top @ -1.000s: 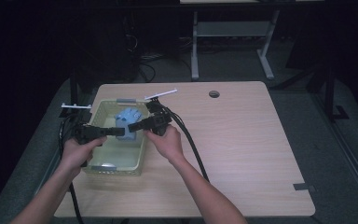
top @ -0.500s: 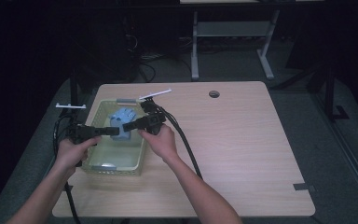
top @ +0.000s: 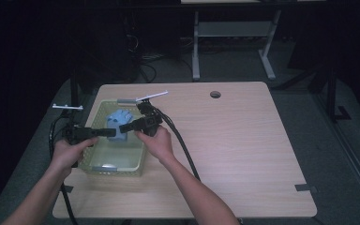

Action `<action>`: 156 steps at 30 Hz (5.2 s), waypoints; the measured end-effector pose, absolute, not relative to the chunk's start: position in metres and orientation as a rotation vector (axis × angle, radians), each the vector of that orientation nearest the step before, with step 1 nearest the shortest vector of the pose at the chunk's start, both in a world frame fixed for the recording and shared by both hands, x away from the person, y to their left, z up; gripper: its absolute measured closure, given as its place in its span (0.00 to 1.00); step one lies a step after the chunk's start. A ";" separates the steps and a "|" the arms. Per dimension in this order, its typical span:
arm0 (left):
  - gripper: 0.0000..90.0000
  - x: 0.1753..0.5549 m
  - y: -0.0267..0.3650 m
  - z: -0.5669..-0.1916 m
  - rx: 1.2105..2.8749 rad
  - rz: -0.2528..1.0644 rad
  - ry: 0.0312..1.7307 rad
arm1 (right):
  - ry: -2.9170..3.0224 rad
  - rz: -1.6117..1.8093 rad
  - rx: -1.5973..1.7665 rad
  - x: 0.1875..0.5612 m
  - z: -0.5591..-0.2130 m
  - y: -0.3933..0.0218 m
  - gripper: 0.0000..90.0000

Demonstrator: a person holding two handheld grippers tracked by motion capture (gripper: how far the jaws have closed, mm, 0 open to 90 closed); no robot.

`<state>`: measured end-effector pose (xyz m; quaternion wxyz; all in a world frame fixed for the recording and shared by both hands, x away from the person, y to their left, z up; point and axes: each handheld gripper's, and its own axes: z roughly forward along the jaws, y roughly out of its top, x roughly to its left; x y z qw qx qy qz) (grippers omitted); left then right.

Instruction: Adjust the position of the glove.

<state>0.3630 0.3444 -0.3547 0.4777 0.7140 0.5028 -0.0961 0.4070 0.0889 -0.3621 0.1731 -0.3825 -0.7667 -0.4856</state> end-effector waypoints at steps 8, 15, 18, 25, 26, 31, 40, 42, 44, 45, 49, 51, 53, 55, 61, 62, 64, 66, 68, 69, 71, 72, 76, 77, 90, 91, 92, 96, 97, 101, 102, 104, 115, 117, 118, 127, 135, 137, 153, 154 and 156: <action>0.81 0.365 0.350 -0.364 1.731 -0.249 1.267 | -2.187 -1.349 -1.084 0.411 -0.369 0.097 0.85; 0.81 0.366 0.354 -0.371 1.728 -0.253 1.295 | -2.199 -1.329 -1.093 0.413 -0.376 0.103 0.85; 0.81 0.368 0.354 -0.374 1.742 -0.248 1.310 | -2.203 -1.321 -1.102 0.414 -0.381 0.107 0.85; 0.81 0.372 0.354 -0.381 1.759 -0.249 1.334 | -2.209 -1.292 -1.111 0.418 -0.388 0.109 0.85; 0.81 0.372 0.354 -0.381 1.759 -0.249 1.334 | -2.209 -1.292 -1.111 0.418 -0.388 0.109 0.85; 0.81 0.372 0.355 -0.391 1.761 -0.256 1.361 | -2.230 -1.256 -1.119 0.419 -0.396 0.113 0.85; 0.82 0.374 0.352 -0.396 1.804 -0.244 1.377 | -2.239 -1.220 -1.131 0.421 -0.403 0.116 0.85; 0.82 0.375 0.351 -0.398 1.820 -0.238 1.375 | -2.247 -1.202 -1.134 0.421 -0.404 0.117 0.85; 0.82 0.375 0.350 -0.399 1.830 -0.227 1.375 | -2.256 -1.195 -1.142 0.420 -0.405 0.118 0.84; 0.82 0.375 0.349 -0.399 1.832 -0.223 1.378 | -2.257 -1.192 -1.148 0.421 -0.406 0.118 0.84; 0.82 0.376 0.347 -0.399 1.850 -0.219 1.384 | -2.261 -1.183 -1.149 0.421 -0.406 0.117 0.82; 0.82 0.376 0.346 -0.400 1.845 -0.216 1.393 | -2.268 -1.171 -1.149 0.421 -0.406 0.116 0.82; 0.82 0.377 0.345 -0.400 1.858 -0.209 1.400 | -2.277 -1.175 -1.160 0.421 -0.405 0.115 0.82; 0.82 0.377 0.345 -0.401 1.869 -0.205 1.397 | -2.284 -1.167 -1.166 0.420 -0.404 0.113 0.83; 0.82 0.380 0.341 -0.408 1.963 -0.169 1.463 | -2.288 -1.163 -1.174 0.421 -0.405 0.106 0.83; 0.82 0.381 0.339 -0.410 1.994 -0.162 1.469 | -2.288 -1.166 -1.175 0.420 -0.405 0.105 0.83; 0.81 0.381 0.336 -0.412 2.013 -0.161 1.486 | -2.289 -1.170 -1.179 0.420 -0.404 0.105 0.83; 0.80 0.382 0.332 -0.414 2.044 -0.157 1.502 | -2.288 -1.176 -1.171 0.420 -0.403 0.103 0.83; 0.76 0.383 0.327 -0.412 2.113 -0.138 1.517 | -2.290 -1.177 -1.176 0.419 -0.402 0.103 0.83; 0.76 0.383 0.326 -0.411 2.123 -0.131 1.521 | -2.293 -1.181 -1.171 0.419 -0.402 0.103 0.83; 0.74 0.384 0.325 -0.410 2.148 -0.132 1.526 | -2.293 -1.182 -1.163 0.419 -0.402 0.102 0.83; 0.71 0.384 0.326 -0.408 2.155 -0.117 1.530 | -2.293 -1.178 -1.162 0.418 -0.401 0.102 0.83; 0.67 0.384 0.332 -0.405 2.119 -0.130 1.555 | -2.287 -1.187 -1.161 0.417 -0.400 0.101 0.83; 0.66 0.384 0.333 -0.405 2.108 -0.137 1.559 | -2.292 -1.190 -1.156 0.417 -0.400 0.101 0.83; 0.77 0.388 0.335 -0.394 2.131 -0.077 1.538 | -2.257 -1.223 -1.165 0.416 -0.397 0.089 0.82; 0.77 0.389 0.333 -0.396 2.160 -0.083 1.532 | -2.258 -1.222 -1.171 0.416 -0.396 0.088 0.81; 0.77 0.390 0.332 -0.398 2.175 -0.084 1.534 | -2.263 -1.229 -1.168 0.417 -0.396 0.087 0.81; 0.78 0.392 0.326 -0.402 2.199 -0.086 1.541 | -2.250 -1.243 -1.159 0.416 -0.393 0.083 0.81; 0.78 0.392 0.326 -0.402 2.199 -0.086 1.541 | -2.250 -1.243 -1.159 0.416 -0.393 0.083 0.81; 0.78 0.394 0.323 -0.407 2.236 -0.077 1.554 | -2.243 -1.248 -1.166 0.416 -0.391 0.080 0.81; 0.78 0.394 0.323 -0.407 2.236 -0.077 1.554 | -2.243 -1.248 -1.166 0.416 -0.391 0.080 0.81; 0.78 0.395 0.322 -0.408 2.240 -0.080 1.558 | -2.250 -1.246 -1.164 0.416 -0.391 0.079 0.81; 0.78 0.399 0.318 -0.414 2.272 -0.077 1.574 | -2.251 -1.251 -1.167 0.415 -0.390 0.076 0.81; 0.78 0.399 0.319 -0.414 2.270 -0.077 1.570 | -2.244 -1.254 -1.171 0.415 -0.389 0.075 0.81; 0.77 0.398 0.320 -0.412 2.244 -0.081 1.566 | -2.242 -1.258 -1.170 0.415 -0.388 0.074 0.80; 0.75 0.396 0.330 -0.399 2.126 -0.091 1.526 | -2.217 -1.277 -1.163 0.415 -0.385 0.070 0.75; 0.68 0.392 0.332 -0.390 2.084 -0.069 1.477 | -2.203 -1.307 -1.173 0.415 -0.382 0.059 0.70; 0.66 0.391 0.331 -0.389 2.069 -0.064 1.470 | -2.200 -1.315 -1.174 0.415 -0.381 0.055 0.69; 0.49 0.382 0.310 -0.365 1.999 -0.026 1.342 | -2.185 -1.365 -1.225 0.414 -0.370 0.018 0.59; 0.48 0.382 0.309 -0.364 1.995 -0.022 1.334 | -2.188 -1.371 -1.229 0.414 -0.369 0.015 0.58; 0.47 0.382 0.307 -0.363 1.995 -0.013 1.325 | -2.188 -1.378 -1.229 0.413 -0.369 0.012 0.57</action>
